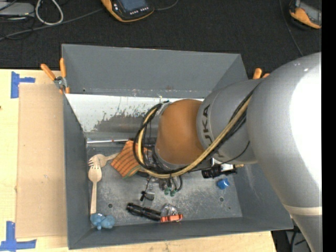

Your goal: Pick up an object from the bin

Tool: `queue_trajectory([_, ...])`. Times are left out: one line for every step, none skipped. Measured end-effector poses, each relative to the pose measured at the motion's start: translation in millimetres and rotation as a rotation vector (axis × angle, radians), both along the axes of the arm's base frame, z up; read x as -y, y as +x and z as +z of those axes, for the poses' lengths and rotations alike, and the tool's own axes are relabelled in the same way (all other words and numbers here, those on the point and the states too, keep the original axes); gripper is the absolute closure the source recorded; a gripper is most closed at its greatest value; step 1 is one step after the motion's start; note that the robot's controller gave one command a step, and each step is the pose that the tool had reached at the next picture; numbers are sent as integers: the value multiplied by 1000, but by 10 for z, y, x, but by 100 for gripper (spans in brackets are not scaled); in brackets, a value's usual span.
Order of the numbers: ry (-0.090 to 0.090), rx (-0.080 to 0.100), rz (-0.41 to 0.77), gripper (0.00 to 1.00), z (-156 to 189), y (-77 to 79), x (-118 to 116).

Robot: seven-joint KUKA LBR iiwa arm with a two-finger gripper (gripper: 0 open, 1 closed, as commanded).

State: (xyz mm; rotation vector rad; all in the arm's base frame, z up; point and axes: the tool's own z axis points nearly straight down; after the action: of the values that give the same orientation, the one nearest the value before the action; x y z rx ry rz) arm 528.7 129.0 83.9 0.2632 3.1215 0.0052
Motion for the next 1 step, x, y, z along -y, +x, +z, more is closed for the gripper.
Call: queue_trajectory([-1, -8, 3, 0, -70, -323, -172])
